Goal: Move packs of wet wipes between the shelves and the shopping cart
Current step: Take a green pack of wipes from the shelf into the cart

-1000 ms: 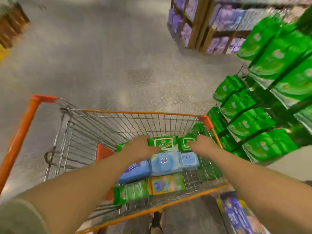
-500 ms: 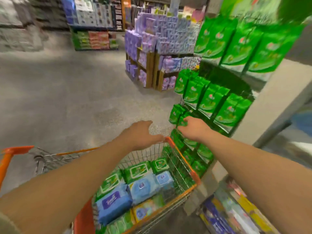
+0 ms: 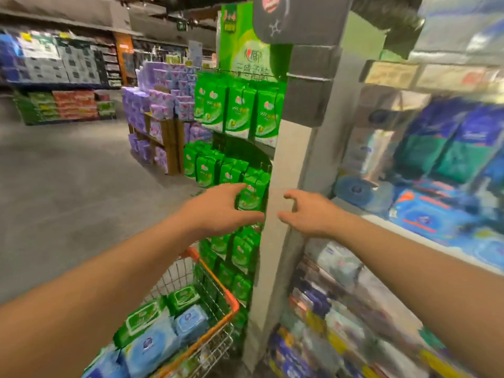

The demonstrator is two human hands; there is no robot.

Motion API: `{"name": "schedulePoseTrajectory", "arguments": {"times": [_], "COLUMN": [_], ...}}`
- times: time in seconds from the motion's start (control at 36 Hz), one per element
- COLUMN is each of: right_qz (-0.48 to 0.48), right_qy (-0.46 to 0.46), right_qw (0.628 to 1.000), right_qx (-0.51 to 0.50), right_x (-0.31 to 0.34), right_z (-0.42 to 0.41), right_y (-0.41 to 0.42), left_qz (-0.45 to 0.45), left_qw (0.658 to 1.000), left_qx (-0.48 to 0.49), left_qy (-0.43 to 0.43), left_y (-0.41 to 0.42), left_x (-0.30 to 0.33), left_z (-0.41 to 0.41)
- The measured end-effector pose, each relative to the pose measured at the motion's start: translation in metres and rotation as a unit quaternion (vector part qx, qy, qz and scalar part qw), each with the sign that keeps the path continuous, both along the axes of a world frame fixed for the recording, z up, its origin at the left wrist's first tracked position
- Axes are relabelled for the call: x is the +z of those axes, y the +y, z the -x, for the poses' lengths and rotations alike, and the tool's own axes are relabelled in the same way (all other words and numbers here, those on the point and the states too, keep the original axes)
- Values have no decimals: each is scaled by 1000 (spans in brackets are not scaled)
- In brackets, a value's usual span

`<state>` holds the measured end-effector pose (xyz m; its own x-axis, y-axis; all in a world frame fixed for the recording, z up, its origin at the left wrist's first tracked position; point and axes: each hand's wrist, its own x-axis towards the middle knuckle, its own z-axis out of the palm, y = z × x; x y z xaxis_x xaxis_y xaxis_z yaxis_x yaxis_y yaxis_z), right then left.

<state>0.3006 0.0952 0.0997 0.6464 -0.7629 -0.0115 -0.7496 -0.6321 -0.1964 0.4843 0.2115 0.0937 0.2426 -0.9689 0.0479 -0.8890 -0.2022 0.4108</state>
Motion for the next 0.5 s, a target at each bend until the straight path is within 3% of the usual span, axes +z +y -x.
{"name": "schedulePoseTrajectory", "arguments": {"times": [0.14,0.5], "right_qz": [13,10], "right_qy": [-13,-62], "right_qw": [998,980], "right_qx": [-63,-186], "right_x": [2,5], "right_z": [82,263], "right_y": [-18,-41], "left_qz": [-8,1], "left_qw": [998,988], "left_qx": [-48,-150], "left_qy": [-41,-44], "left_y": [-36,-111], "left_x": [8,11], "left_z": [69,219]}}
